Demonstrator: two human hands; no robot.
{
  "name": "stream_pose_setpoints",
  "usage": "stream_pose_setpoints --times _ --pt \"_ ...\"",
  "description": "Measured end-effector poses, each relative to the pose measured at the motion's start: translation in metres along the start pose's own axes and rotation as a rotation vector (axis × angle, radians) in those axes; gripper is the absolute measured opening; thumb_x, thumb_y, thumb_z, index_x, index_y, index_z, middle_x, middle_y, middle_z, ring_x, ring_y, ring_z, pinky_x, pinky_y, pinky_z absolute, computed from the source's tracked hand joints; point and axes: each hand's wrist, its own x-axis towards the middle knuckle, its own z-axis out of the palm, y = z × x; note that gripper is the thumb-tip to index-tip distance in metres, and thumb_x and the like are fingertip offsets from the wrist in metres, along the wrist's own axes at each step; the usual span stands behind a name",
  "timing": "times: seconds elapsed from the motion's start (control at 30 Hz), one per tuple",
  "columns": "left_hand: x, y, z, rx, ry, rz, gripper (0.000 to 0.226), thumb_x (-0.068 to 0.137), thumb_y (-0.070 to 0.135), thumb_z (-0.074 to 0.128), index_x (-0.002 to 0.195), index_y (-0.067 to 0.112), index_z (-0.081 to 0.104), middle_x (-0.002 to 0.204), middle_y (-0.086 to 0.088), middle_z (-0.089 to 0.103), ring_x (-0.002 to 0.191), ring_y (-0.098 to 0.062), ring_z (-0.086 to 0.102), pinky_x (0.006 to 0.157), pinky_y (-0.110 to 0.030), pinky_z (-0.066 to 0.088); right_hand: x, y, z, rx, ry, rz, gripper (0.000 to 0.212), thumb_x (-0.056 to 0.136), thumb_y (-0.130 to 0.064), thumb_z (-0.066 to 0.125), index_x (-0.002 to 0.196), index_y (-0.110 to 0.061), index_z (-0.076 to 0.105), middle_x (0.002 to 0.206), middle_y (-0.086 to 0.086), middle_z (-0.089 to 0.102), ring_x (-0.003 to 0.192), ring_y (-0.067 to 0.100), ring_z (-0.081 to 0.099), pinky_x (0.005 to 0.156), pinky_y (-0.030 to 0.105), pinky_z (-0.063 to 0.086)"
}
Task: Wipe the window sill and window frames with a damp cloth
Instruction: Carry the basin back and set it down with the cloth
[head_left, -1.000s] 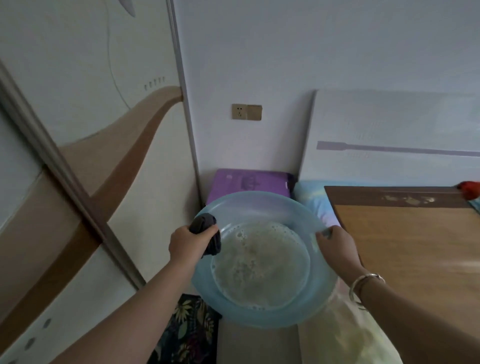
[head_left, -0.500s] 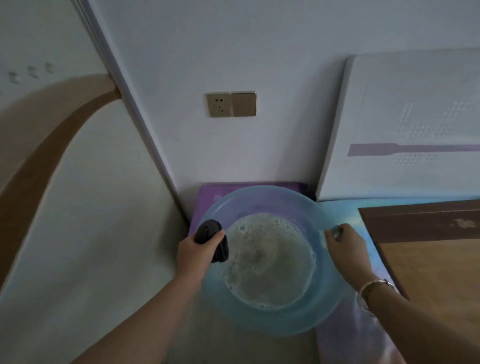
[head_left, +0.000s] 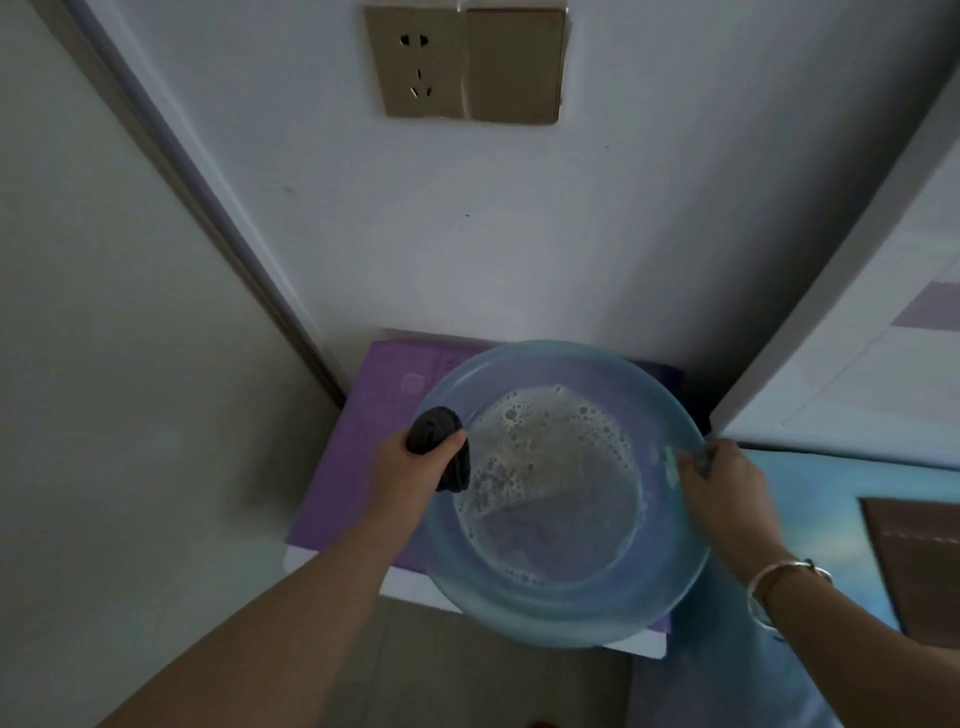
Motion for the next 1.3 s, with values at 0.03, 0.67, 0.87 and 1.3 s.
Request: stream_pose_setpoints --times 0.03,0.67,0.87,1.3 --pt "0.006 -0.007 0.006 -0.009 0.007 0.0 0.03 0.082 0.031 0.072 0.096 0.006 0.064 0.086 -0.012 0.064 0.078 -0.024 0.061 0.067 -0.031 0.05 0.007 0.004 0.006 -0.002 -0.001 -0.001 0.026 0.094 -0.023 0.052 0.099 0.003 0.053 0.101 0.027 0.061 0.094 0.042 0.057 0.073 0.037 0.039" --pt "0.039 -0.034 0.02 0.127 0.043 0.119 0.065 0.055 0.082 0.06 0.088 0.026 0.062 0.12 -0.006 0.049 0.11 -0.029 0.055 0.097 -0.046 0.047 0.006 -0.007 0.052 -0.317 0.224 -0.231 0.039 0.083 -0.017 0.062 0.119 -0.005 0.051 0.119 0.02 0.05 0.109 0.04 0.045 0.091 0.046 0.038" --pt "-0.002 0.001 -0.004 -0.214 -0.236 0.125 0.046 0.09 0.055 0.043 0.128 0.03 0.051 0.111 0.012 0.056 0.106 -0.008 0.055 0.088 -0.019 0.042 -0.049 -0.111 0.081 0.623 -0.59 -0.254 0.024 0.091 -0.007 0.058 0.104 -0.027 0.056 0.106 -0.001 0.063 0.092 0.011 0.062 0.081 0.023 0.052" --pt "-0.009 -0.027 -0.091 -0.141 -0.172 0.329 0.035 0.081 0.0 0.068 0.102 0.018 0.045 0.105 -0.007 0.057 0.084 -0.011 0.059 0.06 -0.011 0.051 -0.097 -0.174 0.109 0.837 -0.504 0.068 0.028 0.097 -0.014 0.05 0.069 -0.013 0.043 0.086 0.015 0.053 0.083 0.026 0.058 0.071 0.036 0.055"
